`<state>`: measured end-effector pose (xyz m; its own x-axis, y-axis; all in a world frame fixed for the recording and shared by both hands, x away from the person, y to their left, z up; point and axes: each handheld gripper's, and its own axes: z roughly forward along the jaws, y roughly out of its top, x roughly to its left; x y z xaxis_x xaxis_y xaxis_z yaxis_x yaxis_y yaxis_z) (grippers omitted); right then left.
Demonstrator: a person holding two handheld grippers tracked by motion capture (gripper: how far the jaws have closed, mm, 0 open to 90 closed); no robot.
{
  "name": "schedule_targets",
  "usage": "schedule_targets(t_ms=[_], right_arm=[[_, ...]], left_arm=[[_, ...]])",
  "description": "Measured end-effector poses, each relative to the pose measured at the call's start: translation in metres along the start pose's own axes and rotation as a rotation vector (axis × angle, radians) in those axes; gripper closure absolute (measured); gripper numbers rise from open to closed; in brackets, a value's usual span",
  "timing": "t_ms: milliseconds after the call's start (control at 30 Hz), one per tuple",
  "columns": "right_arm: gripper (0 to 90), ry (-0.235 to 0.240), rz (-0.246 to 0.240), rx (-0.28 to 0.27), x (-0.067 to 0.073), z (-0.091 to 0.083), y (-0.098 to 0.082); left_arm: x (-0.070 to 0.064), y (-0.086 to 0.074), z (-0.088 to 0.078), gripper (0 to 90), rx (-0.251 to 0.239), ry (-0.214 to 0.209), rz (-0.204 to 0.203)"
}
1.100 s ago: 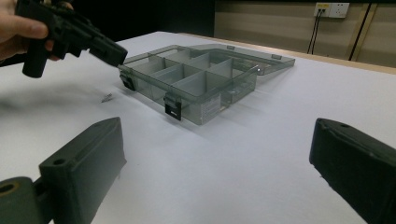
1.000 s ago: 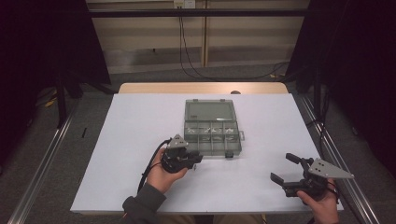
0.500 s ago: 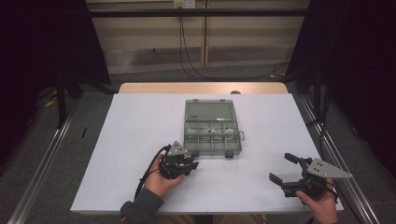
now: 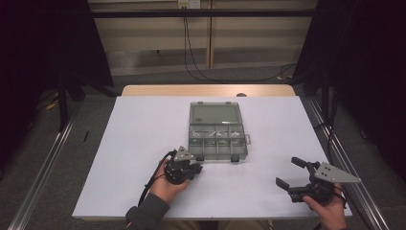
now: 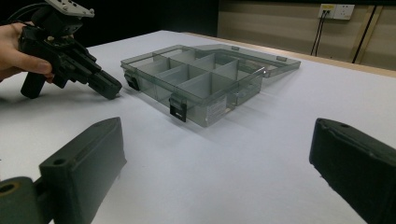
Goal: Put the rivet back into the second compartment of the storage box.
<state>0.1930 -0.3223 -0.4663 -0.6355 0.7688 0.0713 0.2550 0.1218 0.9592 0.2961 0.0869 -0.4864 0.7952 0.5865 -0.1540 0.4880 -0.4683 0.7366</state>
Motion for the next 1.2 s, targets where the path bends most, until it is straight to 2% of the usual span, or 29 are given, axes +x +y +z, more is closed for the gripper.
schedule_targets(t_ms=[200,367,467,700,767,900,967,1000,1033,1100,1167,1200], right_arm=[[2.7,-0.001,0.000,-0.001,-0.001,0.000,0.000],[2.8,-0.003,0.001,-0.002,-0.001,0.000,0.000],[2.7,-0.003,0.005,-0.003,-0.002,-0.001,-0.001],[2.5,-0.012,0.011,-0.010,-0.002,-0.003,-0.001],[2.6,-0.012,0.005,-0.008,-0.002,-0.003,-0.001],[2.6,-0.010,0.010,-0.010,-0.002,-0.003,0.000],[2.5,-0.009,0.011,-0.009,-0.002,-0.003,-0.001],[2.6,-0.009,0.011,-0.009,-0.002,-0.003,-0.001],[2.6,-0.012,0.010,-0.012,-0.003,-0.004,-0.001],[2.6,-0.012,0.017,-0.013,-0.004,-0.004,-0.001],[2.6,-0.012,0.019,-0.017,-0.004,-0.005,-0.001],[2.6,-0.010,0.020,-0.017,-0.004,-0.004,-0.001]], left_arm=[[0.000,0.002,0.000,83.1,0.003,-0.025,-0.036],[-0.001,0.007,-0.004,83.1,-0.015,-0.040,-0.036],[-0.001,0.018,-0.010,83.1,-0.047,-0.063,-0.048],[0.000,0.034,-0.013,83.2,-0.090,-0.074,-0.056],[0.002,0.045,-0.013,83.2,-0.109,-0.078,-0.067],[0.007,0.057,-0.011,83.2,-0.118,-0.060,-0.072],[0.012,0.068,-0.008,83.2,-0.131,-0.036,-0.072],[0.012,0.068,-0.008,83.2,-0.131,-0.036,-0.072],[0.015,0.078,-0.003,83.2,-0.135,-0.013,-0.066],[0.016,0.082,0.000,83.2,-0.139,-0.003,-0.065],[0.024,0.094,0.011,83.1,-0.139,0.033,-0.061],[0.026,0.097,0.014,83.2,-0.143,0.036,-0.067]])
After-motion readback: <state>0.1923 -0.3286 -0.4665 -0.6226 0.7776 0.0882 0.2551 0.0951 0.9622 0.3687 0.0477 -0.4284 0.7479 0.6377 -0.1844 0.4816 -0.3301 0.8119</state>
